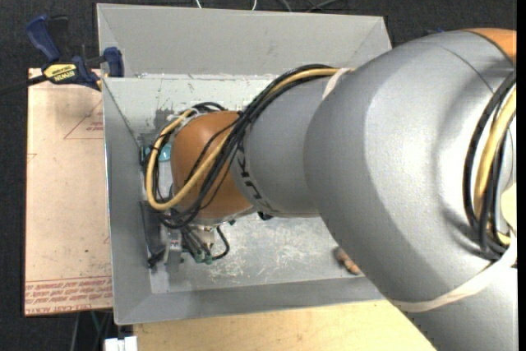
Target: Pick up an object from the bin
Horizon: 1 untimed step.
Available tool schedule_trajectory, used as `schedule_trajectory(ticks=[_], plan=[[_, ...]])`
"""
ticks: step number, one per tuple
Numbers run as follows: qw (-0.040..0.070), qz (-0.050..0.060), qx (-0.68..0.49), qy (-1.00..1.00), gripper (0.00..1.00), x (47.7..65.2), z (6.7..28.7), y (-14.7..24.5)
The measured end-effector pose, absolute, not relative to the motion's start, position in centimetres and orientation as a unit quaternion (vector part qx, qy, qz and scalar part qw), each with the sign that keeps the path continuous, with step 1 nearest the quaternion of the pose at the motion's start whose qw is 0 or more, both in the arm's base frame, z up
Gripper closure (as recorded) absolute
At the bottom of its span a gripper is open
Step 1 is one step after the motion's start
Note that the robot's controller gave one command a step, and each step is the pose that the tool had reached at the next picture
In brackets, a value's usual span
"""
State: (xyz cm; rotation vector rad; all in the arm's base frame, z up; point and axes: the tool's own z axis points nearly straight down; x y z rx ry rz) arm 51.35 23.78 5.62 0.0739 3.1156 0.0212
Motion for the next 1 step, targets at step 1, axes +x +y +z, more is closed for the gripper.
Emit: schedule_trajectory(ticks=[1], plan=[[0.012, 0.007, 0.022, 1.000, 1.00, 51.34, 6.16, 23.75]])
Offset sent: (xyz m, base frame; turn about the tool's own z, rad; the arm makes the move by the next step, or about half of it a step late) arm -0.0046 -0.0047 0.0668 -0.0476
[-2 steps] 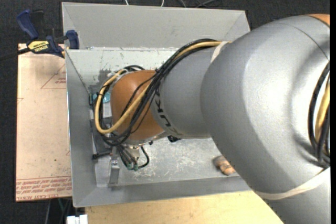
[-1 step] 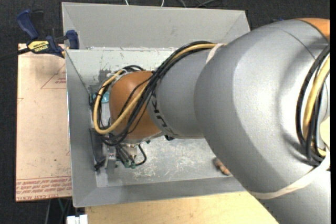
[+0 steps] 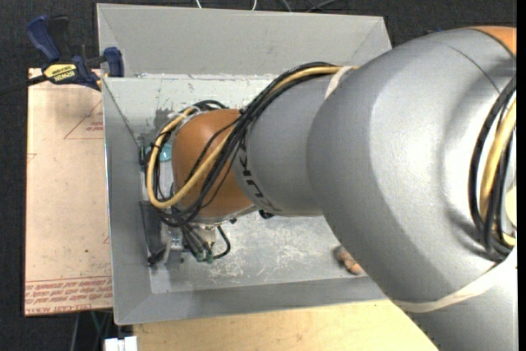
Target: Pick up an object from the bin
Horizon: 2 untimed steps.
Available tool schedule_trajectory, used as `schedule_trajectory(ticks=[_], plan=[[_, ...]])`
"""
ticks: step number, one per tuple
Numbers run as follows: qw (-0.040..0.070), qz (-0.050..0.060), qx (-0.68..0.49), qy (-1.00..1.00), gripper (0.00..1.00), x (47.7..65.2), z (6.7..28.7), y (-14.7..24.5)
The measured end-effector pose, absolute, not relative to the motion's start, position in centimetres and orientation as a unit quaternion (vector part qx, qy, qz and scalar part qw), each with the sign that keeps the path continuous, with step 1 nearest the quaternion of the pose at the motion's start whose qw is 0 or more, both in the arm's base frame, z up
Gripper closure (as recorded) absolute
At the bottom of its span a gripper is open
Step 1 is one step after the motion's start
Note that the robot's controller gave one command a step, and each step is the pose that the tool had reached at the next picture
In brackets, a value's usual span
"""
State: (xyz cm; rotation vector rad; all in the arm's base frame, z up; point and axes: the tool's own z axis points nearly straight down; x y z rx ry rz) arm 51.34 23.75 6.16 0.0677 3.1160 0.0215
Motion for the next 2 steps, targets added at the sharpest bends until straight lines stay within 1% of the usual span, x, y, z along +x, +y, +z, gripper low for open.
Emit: schedule_trajectory(ticks=[1, 2], plan=[[0.010, 0.005, 0.003, 1.000, 1.00, 50.8, 11.4, 23.4], [0.008, 0.004, -0.014, 1.000, 1.00, 50.2, 18.8, 24.2]])
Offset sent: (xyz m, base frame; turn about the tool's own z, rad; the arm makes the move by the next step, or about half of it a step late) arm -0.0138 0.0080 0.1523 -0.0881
